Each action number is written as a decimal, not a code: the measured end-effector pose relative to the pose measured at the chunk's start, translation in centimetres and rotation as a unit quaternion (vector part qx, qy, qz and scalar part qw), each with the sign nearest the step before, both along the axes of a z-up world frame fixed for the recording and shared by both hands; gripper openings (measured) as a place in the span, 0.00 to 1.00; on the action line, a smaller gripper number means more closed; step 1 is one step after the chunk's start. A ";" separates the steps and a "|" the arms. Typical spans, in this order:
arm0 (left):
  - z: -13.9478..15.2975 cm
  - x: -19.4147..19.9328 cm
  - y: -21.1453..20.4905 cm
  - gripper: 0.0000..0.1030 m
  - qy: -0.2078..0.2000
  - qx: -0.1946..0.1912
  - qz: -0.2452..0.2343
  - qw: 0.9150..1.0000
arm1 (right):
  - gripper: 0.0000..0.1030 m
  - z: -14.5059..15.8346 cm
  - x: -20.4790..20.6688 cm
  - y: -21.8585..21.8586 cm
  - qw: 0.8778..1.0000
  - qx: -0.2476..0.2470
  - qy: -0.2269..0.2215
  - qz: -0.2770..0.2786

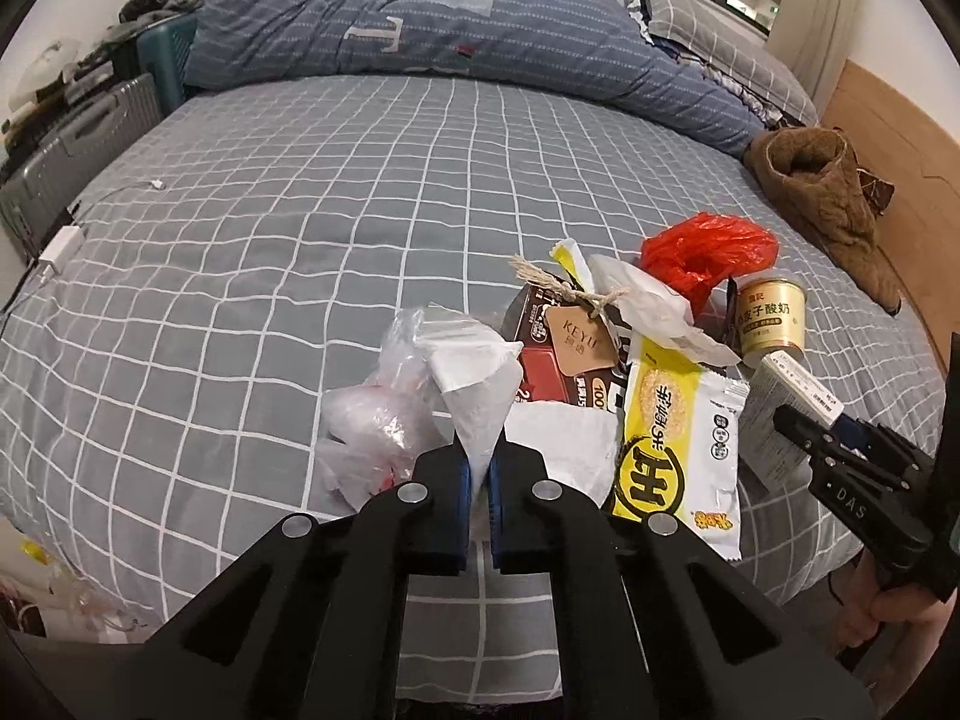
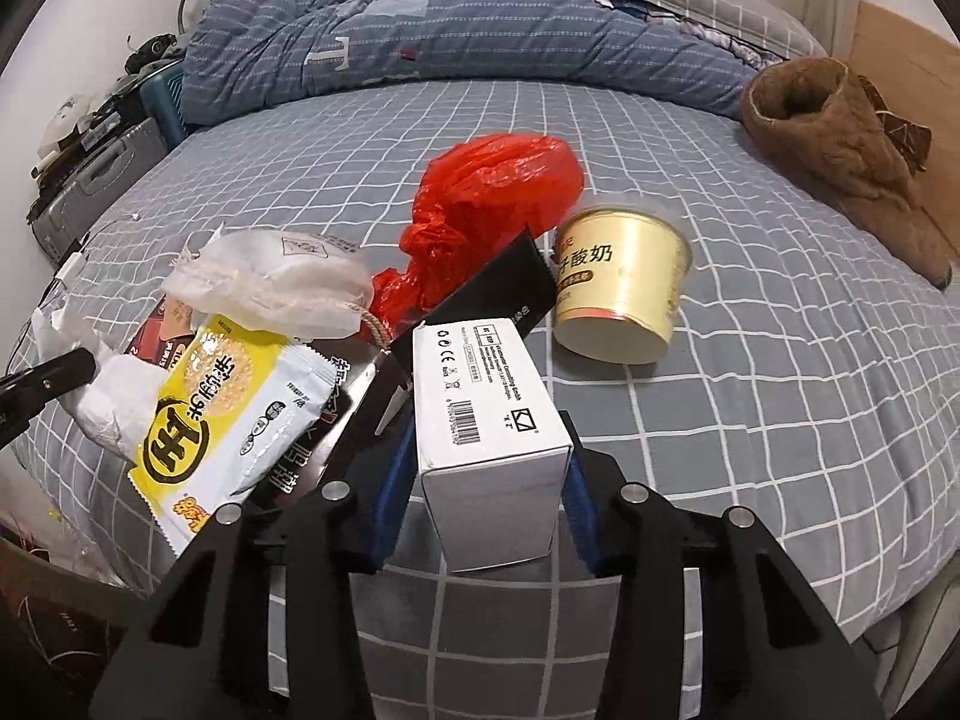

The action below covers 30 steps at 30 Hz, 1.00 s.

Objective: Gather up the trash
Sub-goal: 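Grasp the white tissues with the left tool while the right tool grasps the white box, then carry the tissues and white box with both tools over the black bin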

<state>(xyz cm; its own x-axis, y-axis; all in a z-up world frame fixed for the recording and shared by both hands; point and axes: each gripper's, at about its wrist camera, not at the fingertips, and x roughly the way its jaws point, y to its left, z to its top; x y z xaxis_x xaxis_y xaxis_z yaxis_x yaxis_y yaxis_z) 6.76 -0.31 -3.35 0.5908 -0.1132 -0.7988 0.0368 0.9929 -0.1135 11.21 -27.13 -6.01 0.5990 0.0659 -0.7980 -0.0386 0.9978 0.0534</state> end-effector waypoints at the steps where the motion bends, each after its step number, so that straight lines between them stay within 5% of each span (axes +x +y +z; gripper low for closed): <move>1: 0.1 -0.1 0.0 0.04 -0.001 0.001 0.000 1.000 | 0.41 0.2 -0.1 0.0 1.000 0.001 -0.002 0.000; 17: 2.1 -2.6 1.1 0.04 -0.010 0.015 0.005 1.000 | 0.41 2.9 -2.2 -0.4 0.999 -0.010 -0.037 -0.010; 30: 5.4 -6.5 -0.5 0.04 -0.026 0.023 0.000 0.999 | 0.41 6.8 -7.8 0.9 0.999 0.000 -0.045 -0.019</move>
<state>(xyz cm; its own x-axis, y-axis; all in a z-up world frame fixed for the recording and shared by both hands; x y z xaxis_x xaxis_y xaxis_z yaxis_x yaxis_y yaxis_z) 0.30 -0.79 2.09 0.6312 -0.0771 -0.7718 0.0424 0.9970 -0.0650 3.42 -26.21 0.82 0.6697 0.0425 -0.7414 -0.0059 0.9986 0.0520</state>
